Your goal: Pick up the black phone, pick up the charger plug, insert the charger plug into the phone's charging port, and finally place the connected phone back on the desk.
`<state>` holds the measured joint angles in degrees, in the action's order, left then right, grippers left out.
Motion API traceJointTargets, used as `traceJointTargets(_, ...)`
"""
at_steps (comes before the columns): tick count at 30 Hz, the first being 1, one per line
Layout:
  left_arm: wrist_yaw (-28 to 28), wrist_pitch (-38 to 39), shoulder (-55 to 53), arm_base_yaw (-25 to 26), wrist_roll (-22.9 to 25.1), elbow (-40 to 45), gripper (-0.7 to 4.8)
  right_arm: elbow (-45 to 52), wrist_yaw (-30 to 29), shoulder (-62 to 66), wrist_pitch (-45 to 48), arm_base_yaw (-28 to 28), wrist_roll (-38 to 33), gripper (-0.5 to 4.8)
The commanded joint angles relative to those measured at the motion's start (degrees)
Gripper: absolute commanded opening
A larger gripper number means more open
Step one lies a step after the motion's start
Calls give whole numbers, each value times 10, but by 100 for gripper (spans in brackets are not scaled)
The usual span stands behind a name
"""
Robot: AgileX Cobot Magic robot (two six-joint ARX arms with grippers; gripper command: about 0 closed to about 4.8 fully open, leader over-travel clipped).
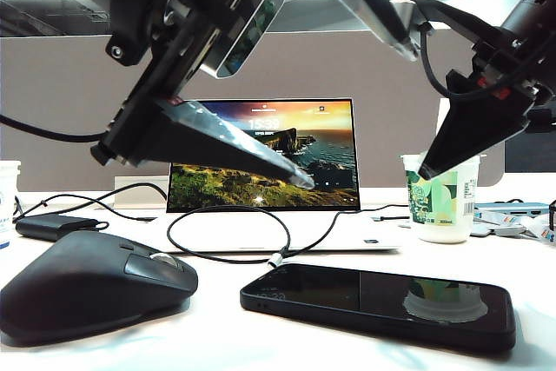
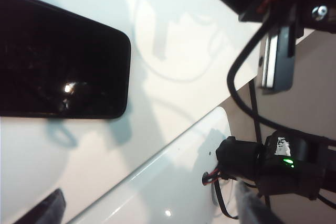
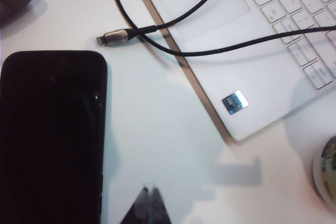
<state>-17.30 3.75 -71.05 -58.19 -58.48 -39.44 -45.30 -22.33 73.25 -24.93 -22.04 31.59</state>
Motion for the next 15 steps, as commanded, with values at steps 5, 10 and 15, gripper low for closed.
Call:
traceJointTargets(5, 46, -57, -3, -3, -58, 10, 404, -1, -5, -2, 30, 0, 3, -1)
traceJointTargets(10, 55, -152, -18, -7, -122, 49, 403, -1, -5, 1, 31, 0, 4, -1)
traceJointTargets(15, 92, -155, -37, -35, -150, 53, 360, -1, -4, 9, 31, 0, 13, -1)
